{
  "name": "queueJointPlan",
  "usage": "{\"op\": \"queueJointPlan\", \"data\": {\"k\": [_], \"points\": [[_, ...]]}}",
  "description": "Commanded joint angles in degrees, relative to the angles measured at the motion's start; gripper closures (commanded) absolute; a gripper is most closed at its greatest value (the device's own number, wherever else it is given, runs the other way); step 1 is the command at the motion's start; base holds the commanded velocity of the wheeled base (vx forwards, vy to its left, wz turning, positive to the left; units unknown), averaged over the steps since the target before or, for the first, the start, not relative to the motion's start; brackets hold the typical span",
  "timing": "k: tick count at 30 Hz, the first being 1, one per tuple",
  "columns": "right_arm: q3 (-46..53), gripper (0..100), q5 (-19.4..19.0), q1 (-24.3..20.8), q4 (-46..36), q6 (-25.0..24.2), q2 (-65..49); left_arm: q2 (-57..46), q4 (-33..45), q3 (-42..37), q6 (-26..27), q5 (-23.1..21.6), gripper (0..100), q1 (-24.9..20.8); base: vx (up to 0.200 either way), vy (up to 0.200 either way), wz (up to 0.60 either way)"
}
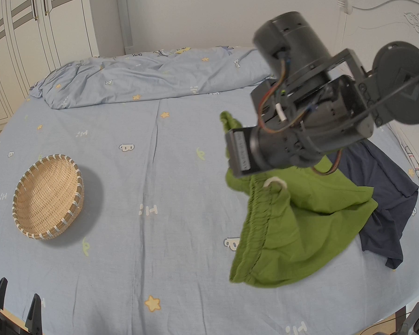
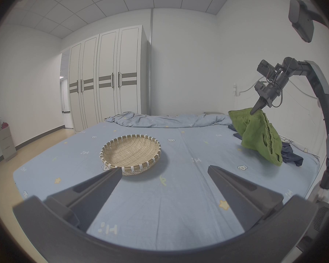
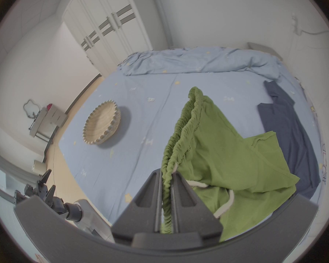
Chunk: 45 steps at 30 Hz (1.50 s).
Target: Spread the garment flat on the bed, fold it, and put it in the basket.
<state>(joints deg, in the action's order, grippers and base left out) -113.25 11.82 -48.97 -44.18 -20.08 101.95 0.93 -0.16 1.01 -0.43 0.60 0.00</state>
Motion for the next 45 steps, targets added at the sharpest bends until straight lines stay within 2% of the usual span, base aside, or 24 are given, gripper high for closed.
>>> {"op": "queueJointPlan", "data": {"k": [1,8,9,20,23,28,31,33,35,36,41,45], "points": [[-1.34,100,1.01,-4.73,-0.12,-1.54,5.54,-0.93,-0.02,-1.01,-0.01,0.02,0,0.0,0.0,0.0,0.0],[-1.34,100,1.18,-4.12,0.32,-2.86,8.35,-0.93,-0.02,-1.01,-0.01,0.02,0,0.0,0.0,0.0,0.0],[-1.34,0,1.18,-4.12,0.67,-2.86,8.7,-0.93,-0.02,-1.01,-0.01,0.02,0,0.0,0.0,0.0,0.0],[-1.34,0,1.27,-3.59,1.29,-2.77,9.67,-0.93,-0.02,-1.01,-0.01,0.02,0,0.0,0.0,0.0,0.0],[-1.34,0,0.83,-1.04,0.58,-2.95,8.62,-0.93,-0.02,-1.01,-0.01,0.02,0,0.0,0.0,0.0,0.0],[-0.22,0,0.13,5.64,1.73,-3.39,0.35,-0.93,-0.02,-1.01,0.16,-0.07,0,0.0,0.0,0.0,0.0],[8.57,0,-1.81,9.86,3.31,-3.21,-4.92,-0.93,-0.02,-1.01,0.87,-0.16,0,0.0,0.0,0.0,0.0],[17.19,0,-5.41,13.29,6.91,-2.69,-9.58,-0.93,-0.11,-1.01,1.39,-0.33,0,0.0,0.0,0.0,0.0],[19.56,0,-6.55,14.16,8.23,-2.42,-10.63,-0.93,-0.11,-1.01,1.48,-0.33,0,0.0,0.0,0.0,0.0],[27.21,0,-10.33,17.07,13.15,-1.54,-14.59,-0.93,-0.02,-1.01,1.66,-0.33,0,0.0,0.0,0.0,0.0],[39.33,0,-16.66,22.25,22.29,-0.66,-21.35,-0.93,-0.11,-1.01,2.27,-0.51,0,0.0,0.0,0.0,0.0],[45.49,0,-17.89,23.57,24.4,-0.58,-24.52,-0.93,-0.11,-1.01,2.18,-0.51,0,-0.09,0.0,0.0,0.0]]}}
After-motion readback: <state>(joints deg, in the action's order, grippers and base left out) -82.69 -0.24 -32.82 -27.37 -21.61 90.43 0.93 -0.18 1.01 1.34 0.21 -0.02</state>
